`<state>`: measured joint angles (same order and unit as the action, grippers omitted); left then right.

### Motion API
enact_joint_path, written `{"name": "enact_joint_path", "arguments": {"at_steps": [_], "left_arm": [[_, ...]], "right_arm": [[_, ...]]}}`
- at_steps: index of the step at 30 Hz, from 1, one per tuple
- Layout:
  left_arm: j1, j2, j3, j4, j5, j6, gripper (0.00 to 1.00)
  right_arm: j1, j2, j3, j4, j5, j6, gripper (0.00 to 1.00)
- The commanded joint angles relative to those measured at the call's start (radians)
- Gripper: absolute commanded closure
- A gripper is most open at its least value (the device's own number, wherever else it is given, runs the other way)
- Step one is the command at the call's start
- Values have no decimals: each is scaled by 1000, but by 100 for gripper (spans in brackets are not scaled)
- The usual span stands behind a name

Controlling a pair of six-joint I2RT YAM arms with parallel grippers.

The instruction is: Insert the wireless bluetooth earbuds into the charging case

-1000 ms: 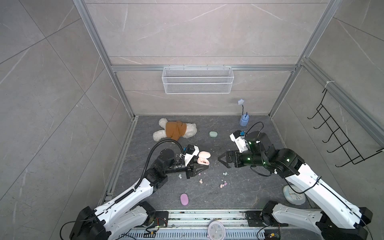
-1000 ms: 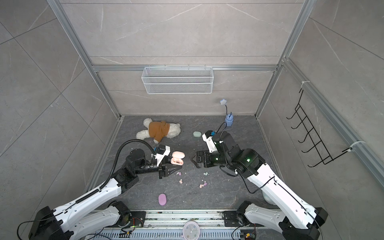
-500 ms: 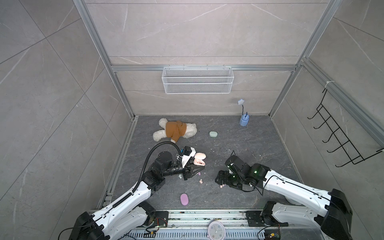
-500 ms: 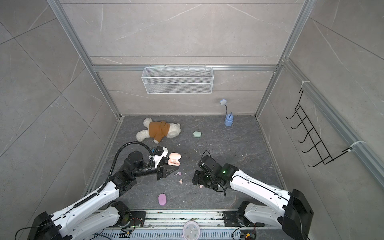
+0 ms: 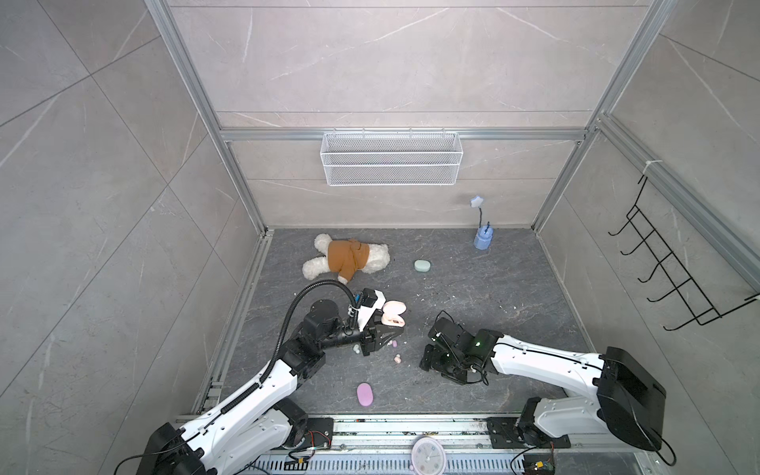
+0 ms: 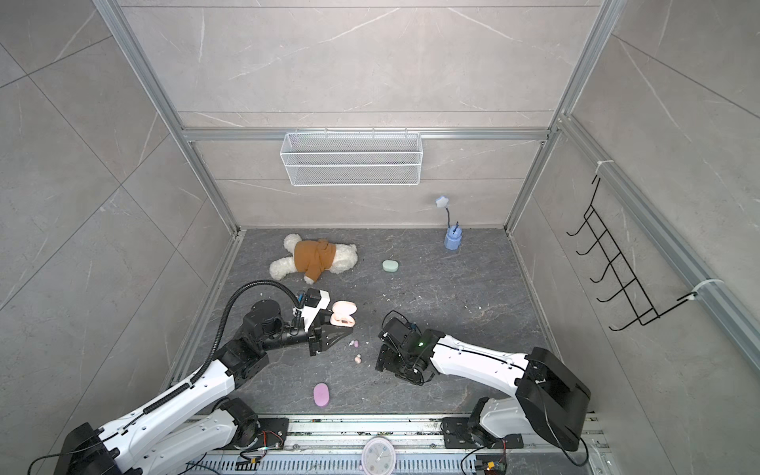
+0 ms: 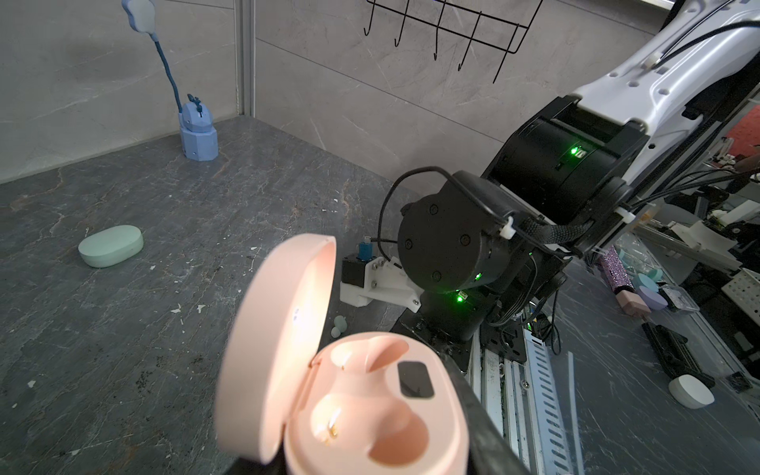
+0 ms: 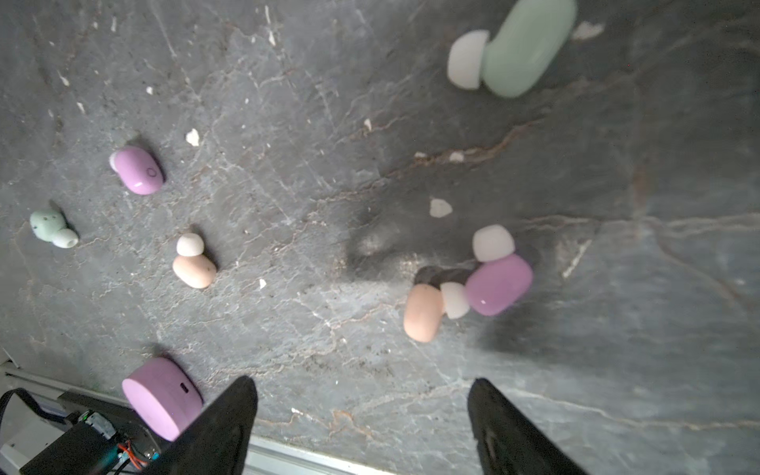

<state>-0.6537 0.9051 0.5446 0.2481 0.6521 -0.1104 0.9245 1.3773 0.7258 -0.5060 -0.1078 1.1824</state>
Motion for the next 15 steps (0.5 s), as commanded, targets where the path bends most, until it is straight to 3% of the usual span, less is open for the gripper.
{"name": "enact_joint_path", "arguments": {"at_steps": [1, 15], "left_arm": [[6, -26, 3, 39, -18, -8, 80], [9, -43, 4, 19, -26, 3, 80]], "right_arm": [[5, 42, 14, 18, 18, -8, 16], [0, 138, 67, 39, 53, -76, 14]]}}
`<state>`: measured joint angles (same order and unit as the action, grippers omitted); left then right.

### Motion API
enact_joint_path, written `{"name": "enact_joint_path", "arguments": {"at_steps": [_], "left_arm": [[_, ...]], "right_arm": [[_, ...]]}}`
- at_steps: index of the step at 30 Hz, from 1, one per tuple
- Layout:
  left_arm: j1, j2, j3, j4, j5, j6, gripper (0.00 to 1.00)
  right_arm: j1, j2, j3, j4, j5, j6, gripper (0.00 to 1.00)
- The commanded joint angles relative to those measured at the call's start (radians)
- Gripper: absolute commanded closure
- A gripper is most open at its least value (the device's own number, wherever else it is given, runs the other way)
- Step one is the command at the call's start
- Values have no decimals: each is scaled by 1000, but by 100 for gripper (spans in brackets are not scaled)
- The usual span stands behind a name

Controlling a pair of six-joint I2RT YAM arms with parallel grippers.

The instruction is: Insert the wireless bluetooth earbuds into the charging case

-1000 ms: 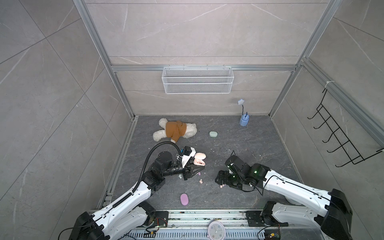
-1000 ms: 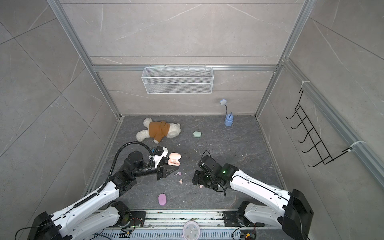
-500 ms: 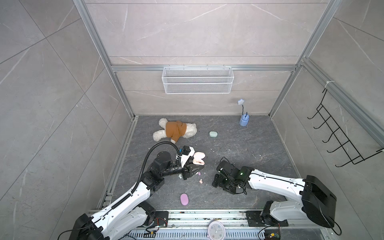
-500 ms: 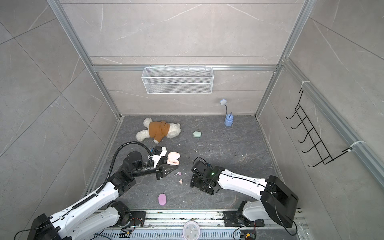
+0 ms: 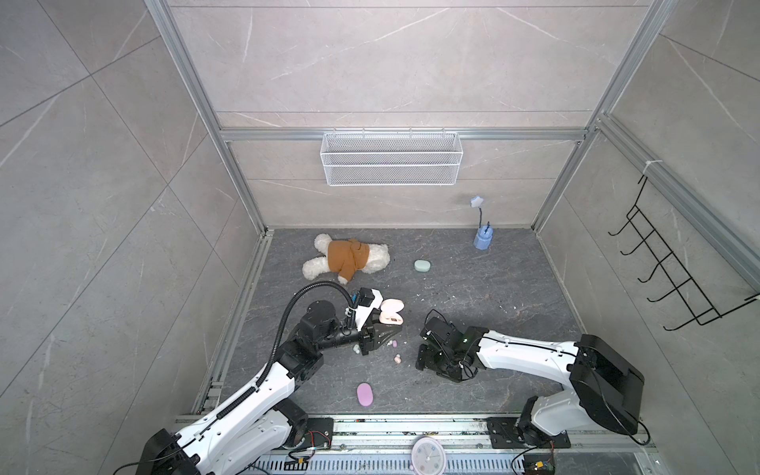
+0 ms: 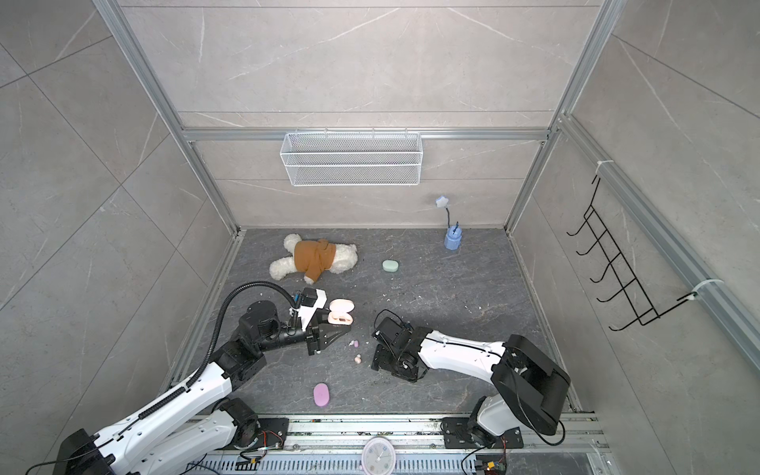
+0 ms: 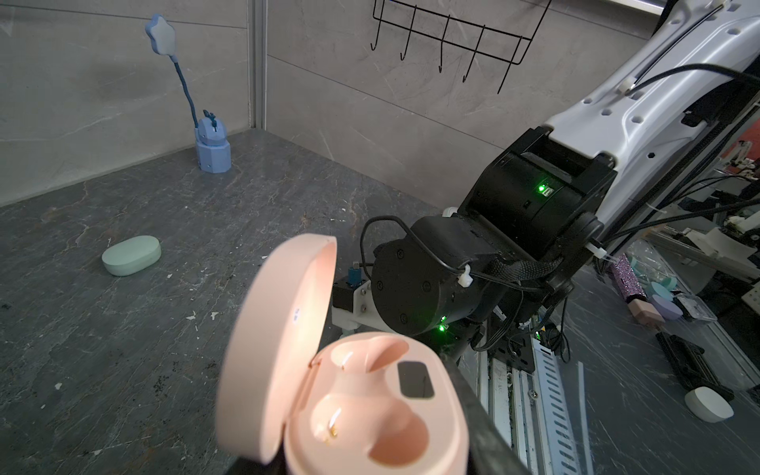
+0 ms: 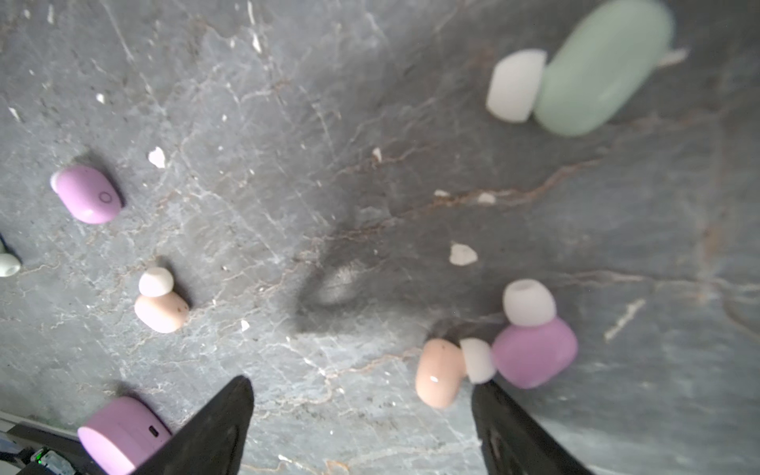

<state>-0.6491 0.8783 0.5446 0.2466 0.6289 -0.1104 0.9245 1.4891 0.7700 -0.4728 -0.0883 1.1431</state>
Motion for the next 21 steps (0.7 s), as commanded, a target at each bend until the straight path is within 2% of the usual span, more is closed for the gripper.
{"name": "enact_joint_path", "arguments": {"at_steps": [1, 21], "left_arm": [[5, -18, 3, 19, -3, 3, 80], [8, -26, 3, 8, -9, 6, 81]], "right_arm": [[0, 34, 31, 6, 32, -45, 14], [-5, 96, 133, 7, 10, -148, 13]]}}
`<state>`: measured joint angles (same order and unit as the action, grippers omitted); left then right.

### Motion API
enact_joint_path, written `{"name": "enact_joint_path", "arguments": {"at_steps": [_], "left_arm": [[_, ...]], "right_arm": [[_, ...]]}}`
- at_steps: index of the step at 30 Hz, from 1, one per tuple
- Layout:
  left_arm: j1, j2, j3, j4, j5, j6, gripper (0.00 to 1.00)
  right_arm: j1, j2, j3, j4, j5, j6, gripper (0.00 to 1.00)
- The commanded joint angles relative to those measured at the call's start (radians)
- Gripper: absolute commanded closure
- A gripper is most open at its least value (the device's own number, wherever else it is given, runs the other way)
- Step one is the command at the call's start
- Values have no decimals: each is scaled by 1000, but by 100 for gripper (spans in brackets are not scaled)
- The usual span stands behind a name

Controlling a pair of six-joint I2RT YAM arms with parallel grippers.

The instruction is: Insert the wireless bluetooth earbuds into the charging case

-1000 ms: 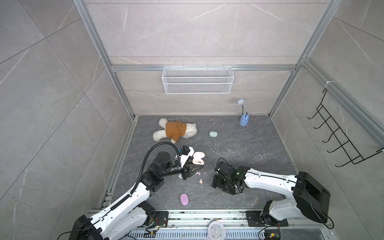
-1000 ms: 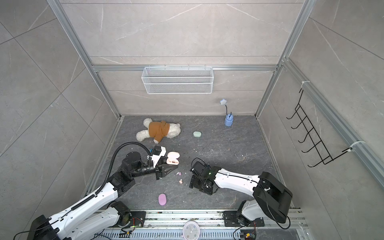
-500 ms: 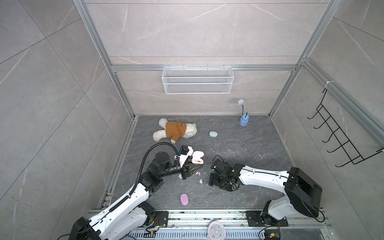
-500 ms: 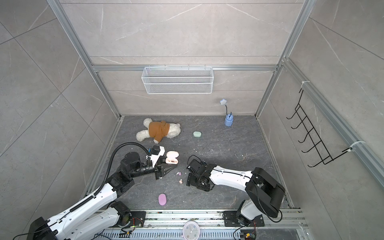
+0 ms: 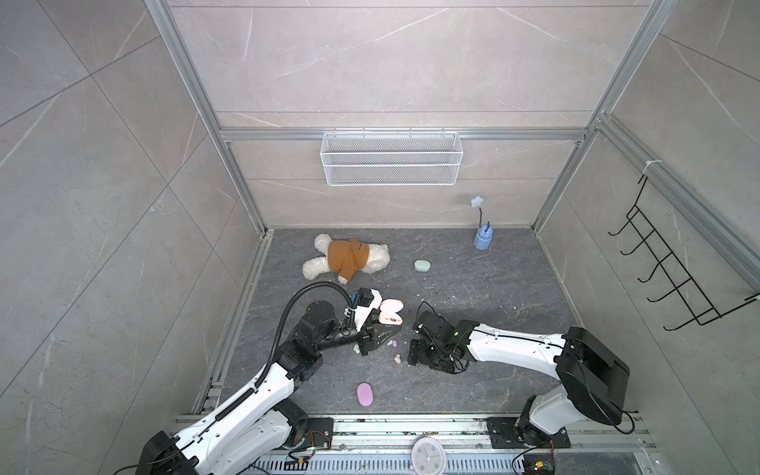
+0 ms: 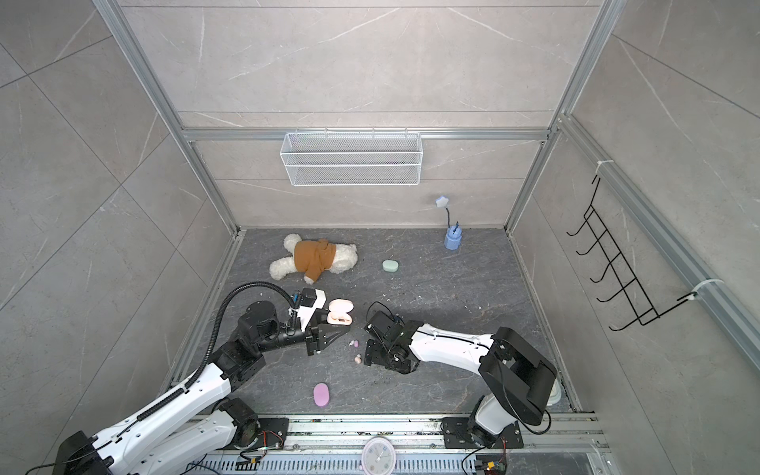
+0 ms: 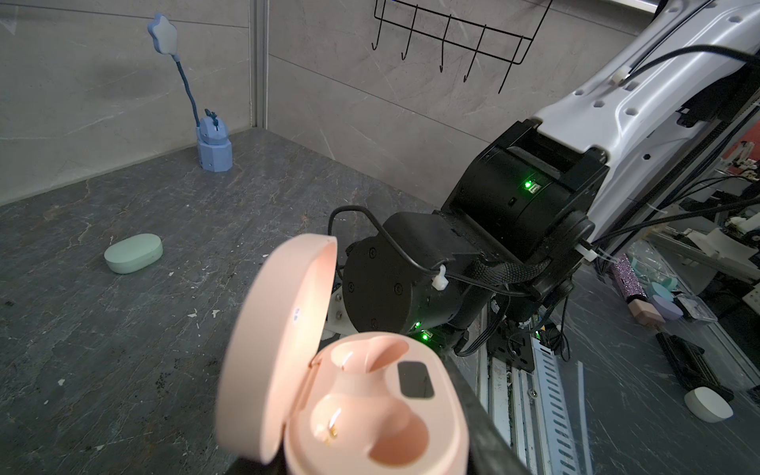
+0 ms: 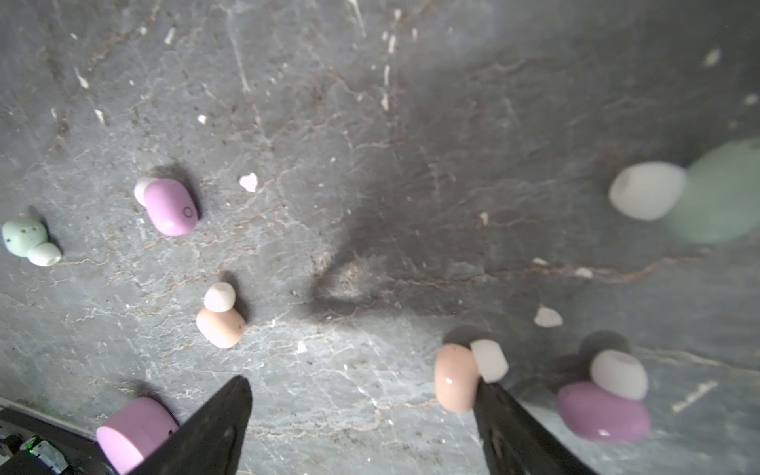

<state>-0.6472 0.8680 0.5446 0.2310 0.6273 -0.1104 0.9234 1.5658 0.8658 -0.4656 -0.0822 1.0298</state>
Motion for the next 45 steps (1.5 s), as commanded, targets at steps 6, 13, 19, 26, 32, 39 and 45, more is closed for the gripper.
{"name": "enact_joint_path", "arguments": {"at_steps": [6, 13, 19, 26, 32, 39, 45], "left_arm": [[5, -20, 3, 21, -11, 8, 81], [5, -21, 6, 18, -14, 9, 81], [6, -39, 8, -8, -24, 9, 81], [6, -105, -16, -50, -52, -9, 81], [6, -172, -33, -94, -73, -20, 81], [6, -201, -32, -122, -80, -18, 81], [6, -218, -31, -134, -82, -14, 81]], "right_arm": [[-6, 64, 52, 22, -69, -34, 13], [-3, 12, 36, -6, -82, -24, 14], [-11, -22, 93, -143, -10, -101, 15], [-72, 14, 116, -138, -9, -187, 15], [-106, 67, 147, -104, -41, -256, 15], [-109, 142, 175, -73, -76, -291, 12], [-109, 164, 146, -36, -120, -278, 12]]}}
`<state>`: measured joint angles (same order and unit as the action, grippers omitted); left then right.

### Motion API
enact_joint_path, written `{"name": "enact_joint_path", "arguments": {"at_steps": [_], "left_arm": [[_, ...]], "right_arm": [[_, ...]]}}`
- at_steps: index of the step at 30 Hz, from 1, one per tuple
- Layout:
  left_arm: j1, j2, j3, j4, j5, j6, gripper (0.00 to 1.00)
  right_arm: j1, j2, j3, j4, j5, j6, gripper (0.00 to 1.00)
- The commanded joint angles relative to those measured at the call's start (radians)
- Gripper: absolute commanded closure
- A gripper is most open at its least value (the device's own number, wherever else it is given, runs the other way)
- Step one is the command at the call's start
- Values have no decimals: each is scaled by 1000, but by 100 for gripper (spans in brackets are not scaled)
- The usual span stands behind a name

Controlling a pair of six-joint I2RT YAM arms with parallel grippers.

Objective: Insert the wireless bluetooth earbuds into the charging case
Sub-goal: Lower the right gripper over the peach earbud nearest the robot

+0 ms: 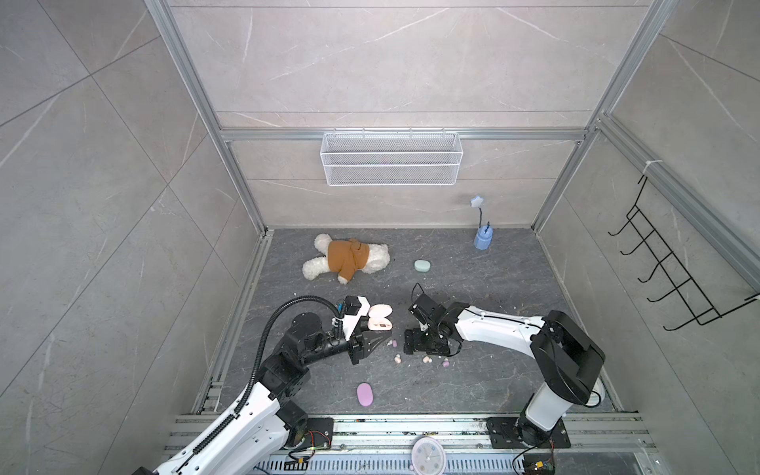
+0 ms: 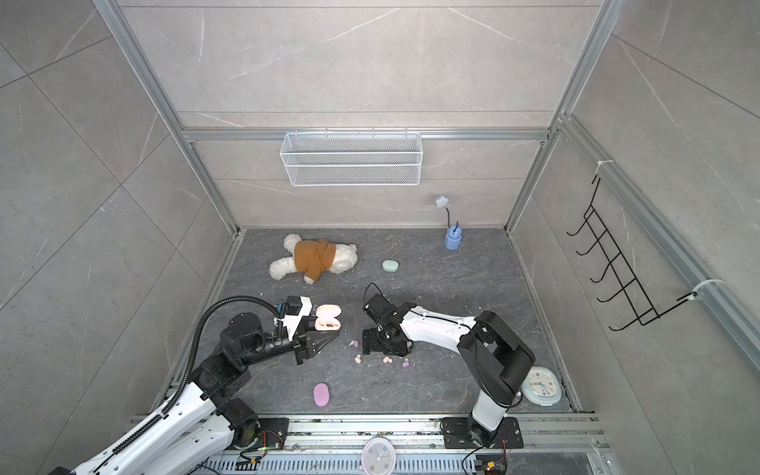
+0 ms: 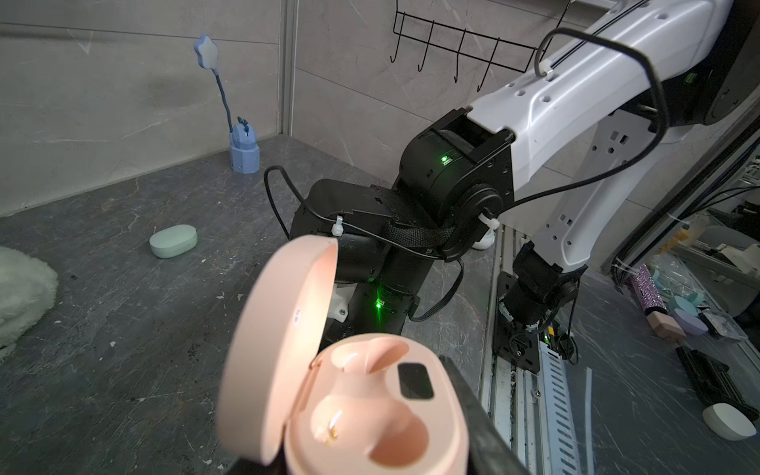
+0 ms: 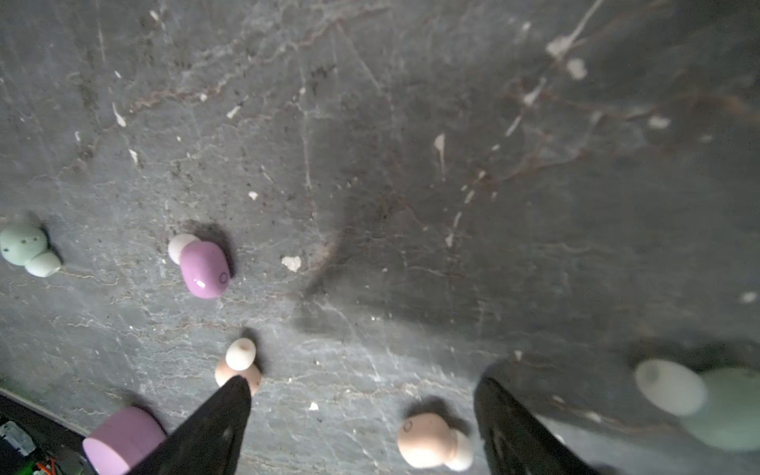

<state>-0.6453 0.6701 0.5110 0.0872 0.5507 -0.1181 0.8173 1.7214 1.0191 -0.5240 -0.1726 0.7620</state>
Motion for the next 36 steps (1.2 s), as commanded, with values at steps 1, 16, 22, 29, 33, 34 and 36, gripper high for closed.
{"name": "enact_joint_path", "arguments": {"at_steps": [1, 16, 22, 29, 33, 34, 36], "left_arm": [[5, -22, 3, 7, -5, -8, 81], [5, -22, -2, 11, -6, -8, 81], [4, -23, -3, 10, -7, -6, 81], [5, -18, -1, 14, -7, -3, 81], [4, -20, -2, 13, -7, -7, 81], [5, -20, -3, 13, -9, -7, 81], [4, -19, -2, 14, -8, -6, 81]], "right_arm": [[-2, 1, -17, 29, -37, -2, 12], [58, -76, -109, 39, -68, 88, 11], [78, -95, -112, 29, -74, 103, 11], [82, -92, -95, 27, -77, 91, 10], [84, -109, -83, 27, -82, 86, 10], [83, -109, -80, 27, -84, 85, 9], [86, -107, -71, 27, -91, 82, 9]]}}
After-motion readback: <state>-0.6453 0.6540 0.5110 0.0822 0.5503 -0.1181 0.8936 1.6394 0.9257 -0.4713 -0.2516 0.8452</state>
